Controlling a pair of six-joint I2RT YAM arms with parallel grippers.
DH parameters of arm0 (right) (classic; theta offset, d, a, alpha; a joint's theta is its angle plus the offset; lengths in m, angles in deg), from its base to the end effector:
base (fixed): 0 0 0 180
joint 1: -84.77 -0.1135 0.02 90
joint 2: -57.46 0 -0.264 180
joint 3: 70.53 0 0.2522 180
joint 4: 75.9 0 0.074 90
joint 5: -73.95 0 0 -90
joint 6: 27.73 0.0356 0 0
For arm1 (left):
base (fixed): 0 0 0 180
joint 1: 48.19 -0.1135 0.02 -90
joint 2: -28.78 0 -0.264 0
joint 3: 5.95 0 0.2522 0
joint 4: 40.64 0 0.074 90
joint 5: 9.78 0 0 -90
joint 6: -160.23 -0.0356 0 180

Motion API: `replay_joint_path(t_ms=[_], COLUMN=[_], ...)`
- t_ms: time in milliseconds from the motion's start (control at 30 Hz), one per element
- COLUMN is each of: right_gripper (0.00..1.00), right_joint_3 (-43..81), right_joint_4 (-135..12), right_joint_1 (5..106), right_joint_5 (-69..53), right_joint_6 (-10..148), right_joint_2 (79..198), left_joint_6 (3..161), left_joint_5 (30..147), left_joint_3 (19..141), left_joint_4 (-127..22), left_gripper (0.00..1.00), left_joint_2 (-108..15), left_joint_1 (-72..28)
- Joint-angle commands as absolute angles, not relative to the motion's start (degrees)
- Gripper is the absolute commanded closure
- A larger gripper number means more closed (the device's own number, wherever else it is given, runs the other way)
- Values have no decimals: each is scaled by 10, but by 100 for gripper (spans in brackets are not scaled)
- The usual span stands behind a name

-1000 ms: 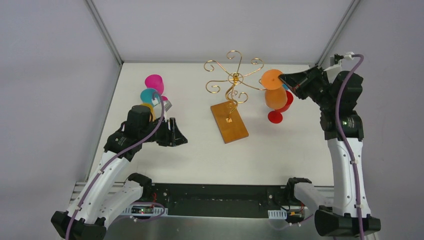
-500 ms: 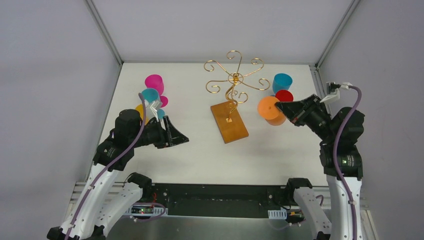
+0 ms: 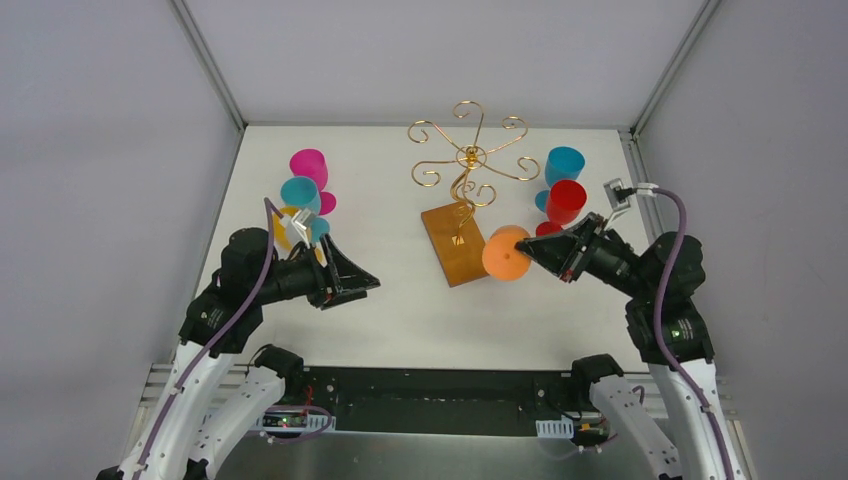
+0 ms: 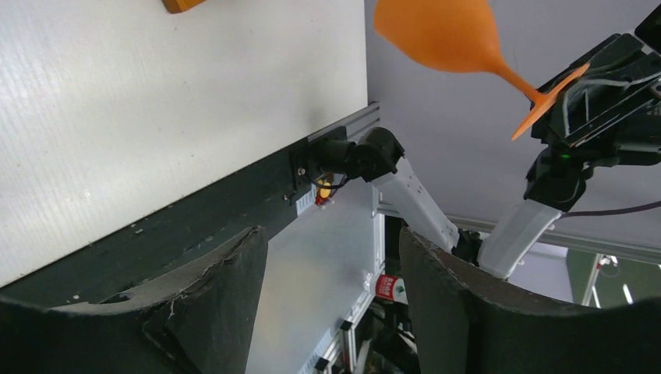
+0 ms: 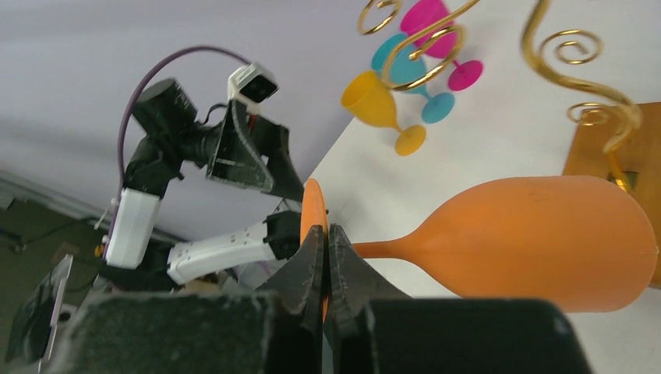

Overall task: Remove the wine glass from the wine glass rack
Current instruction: Place the wine glass at the center of the board.

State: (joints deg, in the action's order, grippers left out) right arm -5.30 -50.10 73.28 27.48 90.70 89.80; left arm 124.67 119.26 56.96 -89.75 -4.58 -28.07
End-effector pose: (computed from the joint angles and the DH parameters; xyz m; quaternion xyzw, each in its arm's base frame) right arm 0.1007 0.0455 0.4040 -0.1843 0.6491 0.4683 0.5704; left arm 0.1000 -0.0605 0.3490 -0.0431 0.7926 -0.5464 0.2672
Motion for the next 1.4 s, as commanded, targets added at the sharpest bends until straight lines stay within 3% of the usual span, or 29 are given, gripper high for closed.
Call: replay_joint_path(t_ms=[0, 567, 1033, 1367], right_gripper=[100, 100, 100, 100], right_joint_3=[-40, -5, 44, 75], right_joint_4=[-557, -563, -649, -686], right_joint_1=[653, 198, 30, -16], right_joint_5=[264, -51, -146, -150], right_joint_6=[855, 579, 403, 341], right_joint_2=[908, 1064, 1193, 1250], left_joint_6=[1297, 1358, 1367, 1364], left_joint_5=[1227, 1266, 1300, 1321], left_joint_3=[565, 530, 490, 472], left_joint_4=[-873, -841, -840, -838], left_gripper=[35, 31, 30, 30], left_joint_2=[-33, 13, 55, 68], left_joint_1=[-287, -287, -287, -288])
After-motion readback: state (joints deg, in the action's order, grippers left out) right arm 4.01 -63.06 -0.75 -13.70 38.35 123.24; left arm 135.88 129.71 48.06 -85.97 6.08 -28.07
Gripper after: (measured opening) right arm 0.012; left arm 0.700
